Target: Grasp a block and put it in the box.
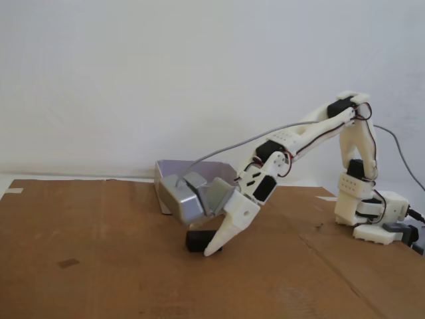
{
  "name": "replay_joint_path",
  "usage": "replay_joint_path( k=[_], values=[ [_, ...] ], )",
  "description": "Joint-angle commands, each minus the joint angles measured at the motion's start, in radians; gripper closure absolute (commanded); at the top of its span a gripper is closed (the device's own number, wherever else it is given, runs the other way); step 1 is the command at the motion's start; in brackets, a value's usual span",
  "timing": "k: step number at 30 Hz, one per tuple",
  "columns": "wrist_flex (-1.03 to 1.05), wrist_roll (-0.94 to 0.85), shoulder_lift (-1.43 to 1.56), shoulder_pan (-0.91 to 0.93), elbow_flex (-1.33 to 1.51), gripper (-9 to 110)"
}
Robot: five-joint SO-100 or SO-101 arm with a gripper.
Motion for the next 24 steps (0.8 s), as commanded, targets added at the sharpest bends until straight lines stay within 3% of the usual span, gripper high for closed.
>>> replay_joint_path(
  k=[1, 13, 20, 24],
  values=[
    [-0.046, 0.000, 0.034, 0.008, -0.094, 58],
    [-0.046, 0.003, 0.034, 0.008, -0.083, 58],
    [-0.043, 0.003, 0.034, 0.008, -0.081, 72],
    [-0.040, 0.003, 0.034, 0.008, -0.081, 75]
  ],
)
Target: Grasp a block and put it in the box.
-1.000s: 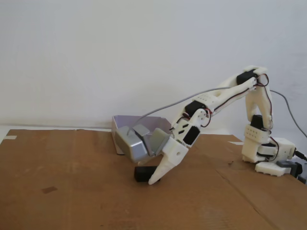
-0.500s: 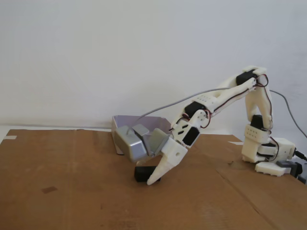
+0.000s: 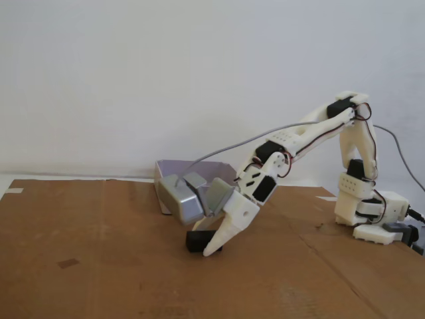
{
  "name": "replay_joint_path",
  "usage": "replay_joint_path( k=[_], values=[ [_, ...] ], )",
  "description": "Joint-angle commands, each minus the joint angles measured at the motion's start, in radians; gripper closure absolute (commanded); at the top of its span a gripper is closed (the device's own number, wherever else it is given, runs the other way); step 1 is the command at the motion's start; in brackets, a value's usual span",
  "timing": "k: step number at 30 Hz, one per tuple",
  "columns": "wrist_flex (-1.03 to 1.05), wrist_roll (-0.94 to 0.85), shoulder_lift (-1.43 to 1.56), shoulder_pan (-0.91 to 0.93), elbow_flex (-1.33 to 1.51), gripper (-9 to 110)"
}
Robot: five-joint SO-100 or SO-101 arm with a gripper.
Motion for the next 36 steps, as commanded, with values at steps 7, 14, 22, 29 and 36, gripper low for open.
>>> replay_joint_path(
  k=[7, 14, 22, 29, 36],
  values=[
    [-0.034, 0.012, 0.015, 0.005, -0.084, 75],
    [-0.034, 0.012, 0.008, 0.005, -0.084, 75],
    [-0.032, 0.012, 0.008, 0.005, -0.080, 75],
    [-0.026, 0.012, 0.006, 0.005, -0.078, 92],
    [-0.026, 0.012, 0.006, 0.005, -0.078, 95]
  ],
)
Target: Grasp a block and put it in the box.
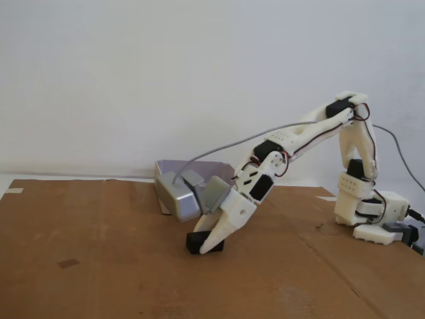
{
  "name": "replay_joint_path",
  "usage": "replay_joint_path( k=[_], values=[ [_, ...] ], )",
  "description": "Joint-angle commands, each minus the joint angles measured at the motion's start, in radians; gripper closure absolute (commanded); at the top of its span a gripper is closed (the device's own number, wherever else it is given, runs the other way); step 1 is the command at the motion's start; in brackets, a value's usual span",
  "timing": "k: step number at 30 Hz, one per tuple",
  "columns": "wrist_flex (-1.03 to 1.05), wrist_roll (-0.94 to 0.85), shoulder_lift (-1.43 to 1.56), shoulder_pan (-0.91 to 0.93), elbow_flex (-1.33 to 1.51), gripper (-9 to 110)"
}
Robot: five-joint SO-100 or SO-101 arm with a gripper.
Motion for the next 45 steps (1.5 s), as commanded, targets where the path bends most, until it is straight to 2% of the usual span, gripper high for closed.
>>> replay_joint_path(
  k=[1, 15, 36, 45],
  values=[
    [-0.018, 0.012, 0.021, -0.008, -0.064, 95],
    [-0.026, 0.005, 0.043, 0.005, -0.083, 95],
    [-0.015, 0.000, 0.112, 0.009, -0.285, 95],
    [0.107, -0.002, 0.245, 0.080, -0.281, 95]
  ],
)
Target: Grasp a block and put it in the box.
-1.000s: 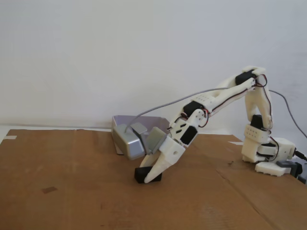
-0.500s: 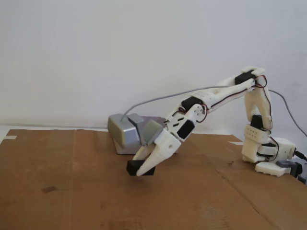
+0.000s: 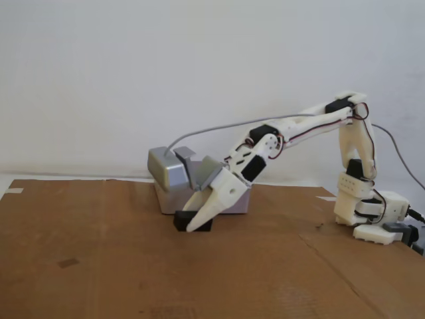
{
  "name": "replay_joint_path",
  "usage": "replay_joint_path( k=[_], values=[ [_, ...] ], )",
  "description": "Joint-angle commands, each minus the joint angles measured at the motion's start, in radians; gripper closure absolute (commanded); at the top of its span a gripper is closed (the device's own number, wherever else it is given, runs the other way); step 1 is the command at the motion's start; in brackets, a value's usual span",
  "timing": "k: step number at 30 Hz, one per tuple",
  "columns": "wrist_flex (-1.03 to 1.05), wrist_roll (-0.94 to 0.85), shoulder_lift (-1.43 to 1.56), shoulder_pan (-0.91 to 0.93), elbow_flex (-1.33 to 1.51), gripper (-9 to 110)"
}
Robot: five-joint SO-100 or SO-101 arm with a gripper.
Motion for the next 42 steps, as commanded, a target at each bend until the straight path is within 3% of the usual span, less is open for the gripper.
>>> replay_joint_path(
  k=[1, 42],
  values=[
    [0.002, -0.009, 0.204, 0.046, -0.117, 95],
    [0.259, -0.011, 0.660, 0.330, -0.115, 95]
  ],
)
